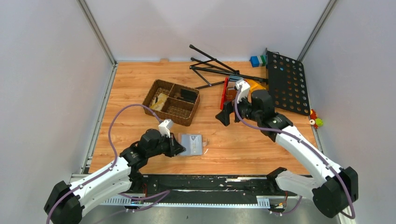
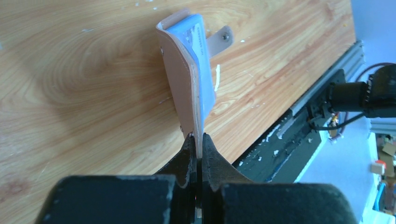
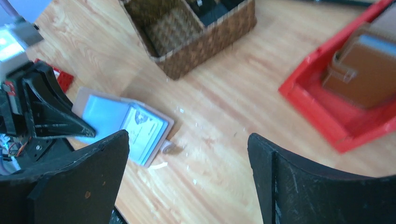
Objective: Take the credit cards out of the card holder
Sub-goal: Remove the credit card from the card holder.
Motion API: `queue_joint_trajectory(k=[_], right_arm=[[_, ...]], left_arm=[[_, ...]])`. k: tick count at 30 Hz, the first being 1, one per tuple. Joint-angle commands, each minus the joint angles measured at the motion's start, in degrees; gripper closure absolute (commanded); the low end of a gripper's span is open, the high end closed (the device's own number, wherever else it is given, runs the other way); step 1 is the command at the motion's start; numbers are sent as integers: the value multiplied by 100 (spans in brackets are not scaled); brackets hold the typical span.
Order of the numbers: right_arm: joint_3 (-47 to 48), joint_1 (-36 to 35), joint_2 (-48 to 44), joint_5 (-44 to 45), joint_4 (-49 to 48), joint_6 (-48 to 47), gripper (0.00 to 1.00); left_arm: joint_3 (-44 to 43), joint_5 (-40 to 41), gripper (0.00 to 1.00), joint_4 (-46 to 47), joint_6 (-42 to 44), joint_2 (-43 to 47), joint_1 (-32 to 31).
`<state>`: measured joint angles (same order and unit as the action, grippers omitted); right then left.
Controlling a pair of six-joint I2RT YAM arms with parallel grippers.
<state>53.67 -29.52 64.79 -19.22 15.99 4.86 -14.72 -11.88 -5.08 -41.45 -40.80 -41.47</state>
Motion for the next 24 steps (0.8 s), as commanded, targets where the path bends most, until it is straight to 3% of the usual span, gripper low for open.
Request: queue_joint_trajectory(k=[1, 9, 24], right_arm=[[-800, -16, -788, 170, -230, 731, 3], [-2143, -27, -2018, -606, -924, 1605, 4], [-2474, -24, -2041, -1174, -1264, 2204, 4]], left_arm=[[-235, -552, 100, 728, 230, 93, 8], [-141, -1106, 100, 1676, -33, -52, -14], [-78, -1405, 100, 2637, -506, -69, -186]])
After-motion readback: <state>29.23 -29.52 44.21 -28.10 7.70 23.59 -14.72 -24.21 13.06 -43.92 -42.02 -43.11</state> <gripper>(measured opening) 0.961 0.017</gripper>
